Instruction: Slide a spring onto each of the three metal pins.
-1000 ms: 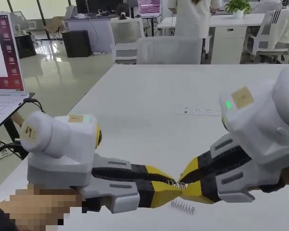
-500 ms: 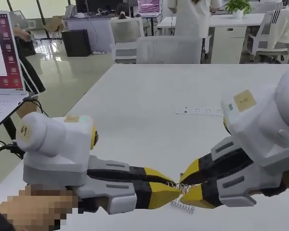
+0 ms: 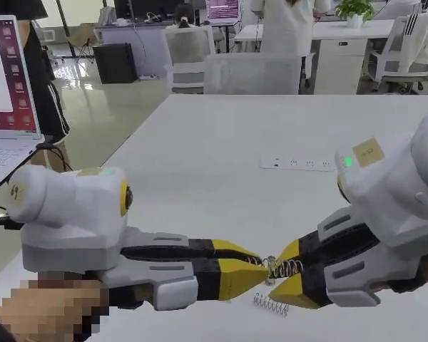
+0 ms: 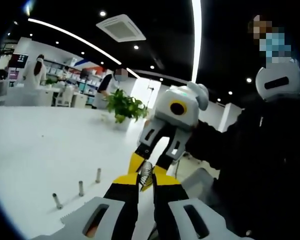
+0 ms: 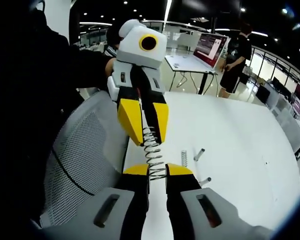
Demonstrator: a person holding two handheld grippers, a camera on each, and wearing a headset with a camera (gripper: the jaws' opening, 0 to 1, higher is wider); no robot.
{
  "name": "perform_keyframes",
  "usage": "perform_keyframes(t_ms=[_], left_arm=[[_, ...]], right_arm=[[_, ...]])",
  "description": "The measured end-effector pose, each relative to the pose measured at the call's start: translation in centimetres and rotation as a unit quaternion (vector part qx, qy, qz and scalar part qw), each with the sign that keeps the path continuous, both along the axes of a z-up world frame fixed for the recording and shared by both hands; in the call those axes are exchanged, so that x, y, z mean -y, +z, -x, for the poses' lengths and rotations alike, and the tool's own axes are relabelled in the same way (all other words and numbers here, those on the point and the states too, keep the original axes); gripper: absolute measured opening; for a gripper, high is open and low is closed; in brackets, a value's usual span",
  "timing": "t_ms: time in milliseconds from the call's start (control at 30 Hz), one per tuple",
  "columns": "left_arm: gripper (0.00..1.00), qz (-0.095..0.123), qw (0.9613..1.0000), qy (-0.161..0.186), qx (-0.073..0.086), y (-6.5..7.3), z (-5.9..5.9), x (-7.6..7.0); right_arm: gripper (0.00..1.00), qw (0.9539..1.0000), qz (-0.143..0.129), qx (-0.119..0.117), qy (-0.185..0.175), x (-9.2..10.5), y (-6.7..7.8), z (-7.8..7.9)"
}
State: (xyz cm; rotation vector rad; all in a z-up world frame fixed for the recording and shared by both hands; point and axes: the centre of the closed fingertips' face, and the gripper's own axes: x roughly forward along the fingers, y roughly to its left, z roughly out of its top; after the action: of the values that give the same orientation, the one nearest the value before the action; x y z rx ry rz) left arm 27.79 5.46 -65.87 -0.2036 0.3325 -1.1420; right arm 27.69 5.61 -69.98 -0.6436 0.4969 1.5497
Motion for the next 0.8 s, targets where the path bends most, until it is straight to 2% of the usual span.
perform_keyframes(t_ms=[233, 367, 567, 700, 800], left_arm=[[0.02, -0.011, 0.9999, -0.010, -0.002, -0.6, 0.2, 0.0], [0.02, -0.008, 0.9998, -0.019, -0.001, -0.5, 0.4, 0.3], [0.02, 0.011, 0.9984, -0.056, -0.002, 0.3, 1.7, 0.9], [0.02, 0.027, 0.9975, -0.065, 0.000, 0.8, 2.0, 1.1], [0.02, 0.034, 0.9974, -0.064, 0.004, 1.1, 2.0, 1.1]], right_arm=[[0.10, 0.9991, -0.031, -0.028, -0.003, 0.0, 1.5, 0.3], [0.10, 0.9988, -0.035, -0.036, 0.004, 0.1, 2.1, 0.7], [0.10, 0.9952, -0.043, -0.077, 0.044, 0.5, 3.5, 2.5], [0.09, 0.9900, -0.067, -0.108, 0.060, 0.5, 4.9, 3.2], [0.08, 0.9908, -0.064, -0.105, 0.057, 0.5, 5.0, 3.1]])
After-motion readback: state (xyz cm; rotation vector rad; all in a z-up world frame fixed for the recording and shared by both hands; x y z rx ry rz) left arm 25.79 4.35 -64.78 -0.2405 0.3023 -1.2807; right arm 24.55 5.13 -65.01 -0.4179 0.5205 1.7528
